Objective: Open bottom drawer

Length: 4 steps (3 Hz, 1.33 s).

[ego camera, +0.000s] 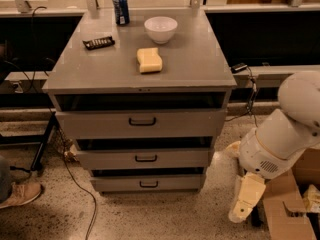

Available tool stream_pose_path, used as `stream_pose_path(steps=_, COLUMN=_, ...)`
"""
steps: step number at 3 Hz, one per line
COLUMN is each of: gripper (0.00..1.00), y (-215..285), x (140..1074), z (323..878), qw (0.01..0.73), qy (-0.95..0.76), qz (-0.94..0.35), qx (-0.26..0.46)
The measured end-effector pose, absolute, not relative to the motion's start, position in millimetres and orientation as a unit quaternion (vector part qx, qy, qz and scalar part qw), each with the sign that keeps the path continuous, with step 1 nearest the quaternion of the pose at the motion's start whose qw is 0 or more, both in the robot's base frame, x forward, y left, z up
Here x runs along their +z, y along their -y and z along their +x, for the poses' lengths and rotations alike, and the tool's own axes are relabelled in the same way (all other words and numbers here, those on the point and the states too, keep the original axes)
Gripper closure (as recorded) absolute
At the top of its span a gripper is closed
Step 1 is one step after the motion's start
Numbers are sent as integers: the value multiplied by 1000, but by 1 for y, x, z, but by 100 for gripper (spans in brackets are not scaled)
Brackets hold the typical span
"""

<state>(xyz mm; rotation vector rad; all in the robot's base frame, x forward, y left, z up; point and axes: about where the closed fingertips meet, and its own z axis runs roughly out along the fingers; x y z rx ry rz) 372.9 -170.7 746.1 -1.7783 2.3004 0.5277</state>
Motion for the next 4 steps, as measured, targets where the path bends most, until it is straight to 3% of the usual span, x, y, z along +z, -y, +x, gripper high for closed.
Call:
stream_pose_path(steps=2, gripper=0, y=151, x=619, z=385, qw=64, qy=-735, qz=-645, qx=200)
stream_pose_path(steps=4, gripper=0, y=92, x=468, z=406, qw=99, qy=-699, qz=-650, qx=281)
